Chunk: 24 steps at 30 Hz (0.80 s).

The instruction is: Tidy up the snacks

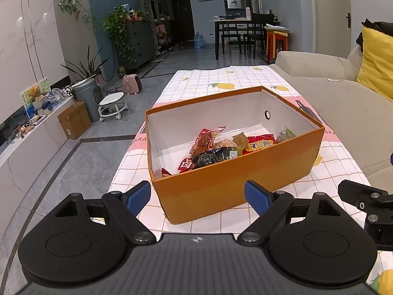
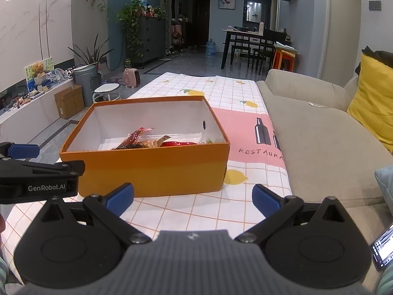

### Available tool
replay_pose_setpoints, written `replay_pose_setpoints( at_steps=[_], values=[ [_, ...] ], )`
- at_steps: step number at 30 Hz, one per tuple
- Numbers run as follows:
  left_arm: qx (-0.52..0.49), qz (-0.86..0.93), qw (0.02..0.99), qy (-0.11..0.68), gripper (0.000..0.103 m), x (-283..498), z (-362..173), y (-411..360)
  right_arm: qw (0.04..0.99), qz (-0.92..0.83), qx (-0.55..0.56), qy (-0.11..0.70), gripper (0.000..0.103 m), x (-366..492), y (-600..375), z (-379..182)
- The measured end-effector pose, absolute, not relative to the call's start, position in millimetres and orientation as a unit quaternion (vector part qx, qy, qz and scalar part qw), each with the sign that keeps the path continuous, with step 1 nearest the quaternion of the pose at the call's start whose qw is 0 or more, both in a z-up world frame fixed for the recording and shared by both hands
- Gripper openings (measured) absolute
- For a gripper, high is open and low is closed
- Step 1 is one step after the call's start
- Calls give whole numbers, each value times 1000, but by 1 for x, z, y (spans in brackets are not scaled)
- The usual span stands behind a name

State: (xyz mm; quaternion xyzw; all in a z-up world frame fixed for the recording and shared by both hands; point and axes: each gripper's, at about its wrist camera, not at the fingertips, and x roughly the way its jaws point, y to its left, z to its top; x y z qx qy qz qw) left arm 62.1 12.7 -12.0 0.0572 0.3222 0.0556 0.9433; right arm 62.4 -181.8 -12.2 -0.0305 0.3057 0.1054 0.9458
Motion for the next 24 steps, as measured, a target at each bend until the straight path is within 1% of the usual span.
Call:
replay_pose_setpoints(
  at_steps=[24],
  values=[
    [56,55,943,324,101,64,-13,13,945,104,-30,308,99,63,-182,-12]
  ],
)
